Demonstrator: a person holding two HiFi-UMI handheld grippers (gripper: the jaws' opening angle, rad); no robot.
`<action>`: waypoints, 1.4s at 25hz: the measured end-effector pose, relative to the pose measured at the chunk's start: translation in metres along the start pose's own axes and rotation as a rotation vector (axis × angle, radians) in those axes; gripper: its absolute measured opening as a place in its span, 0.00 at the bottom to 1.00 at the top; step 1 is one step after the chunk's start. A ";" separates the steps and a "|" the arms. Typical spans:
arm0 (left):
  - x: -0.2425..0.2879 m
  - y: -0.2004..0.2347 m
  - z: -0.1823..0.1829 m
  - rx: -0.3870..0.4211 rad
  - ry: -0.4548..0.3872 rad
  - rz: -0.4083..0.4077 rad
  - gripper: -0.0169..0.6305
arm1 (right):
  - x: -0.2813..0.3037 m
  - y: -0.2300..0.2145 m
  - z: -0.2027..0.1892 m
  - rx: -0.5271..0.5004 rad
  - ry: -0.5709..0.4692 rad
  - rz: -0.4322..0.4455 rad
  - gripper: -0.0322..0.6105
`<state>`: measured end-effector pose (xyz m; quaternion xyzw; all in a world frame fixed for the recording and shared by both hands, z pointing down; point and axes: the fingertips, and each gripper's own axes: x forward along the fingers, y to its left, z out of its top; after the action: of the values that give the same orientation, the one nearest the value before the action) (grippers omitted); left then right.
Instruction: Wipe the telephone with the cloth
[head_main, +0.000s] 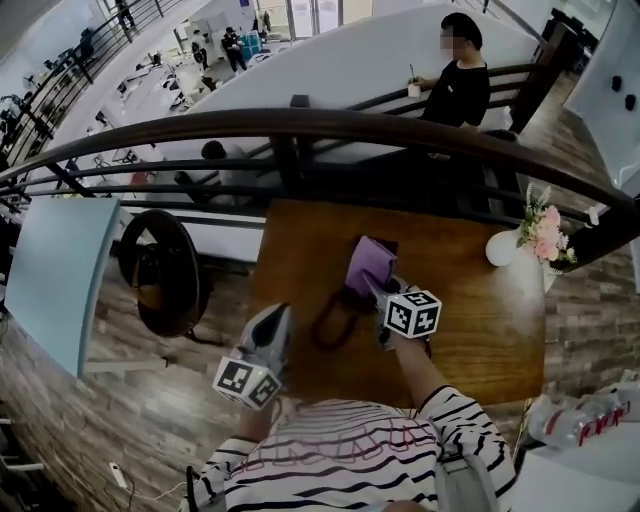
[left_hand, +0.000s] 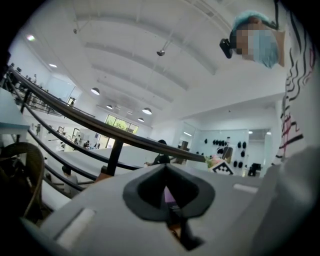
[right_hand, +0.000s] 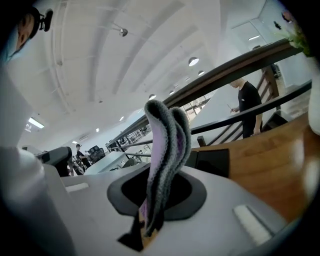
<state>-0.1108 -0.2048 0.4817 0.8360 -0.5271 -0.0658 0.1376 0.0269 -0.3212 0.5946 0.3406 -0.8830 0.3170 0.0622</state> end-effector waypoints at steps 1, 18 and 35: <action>-0.003 0.003 -0.001 -0.005 -0.002 0.018 0.03 | 0.009 -0.002 -0.003 -0.001 0.023 0.011 0.12; -0.029 0.002 -0.011 -0.020 -0.001 0.104 0.03 | 0.053 -0.049 -0.034 -0.001 0.217 -0.068 0.12; -0.002 -0.027 -0.011 -0.018 0.012 -0.015 0.03 | -0.026 -0.115 -0.030 0.063 0.159 -0.236 0.13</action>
<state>-0.0856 -0.1902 0.4843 0.8391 -0.5193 -0.0666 0.1476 0.1165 -0.3537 0.6693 0.4174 -0.8187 0.3611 0.1582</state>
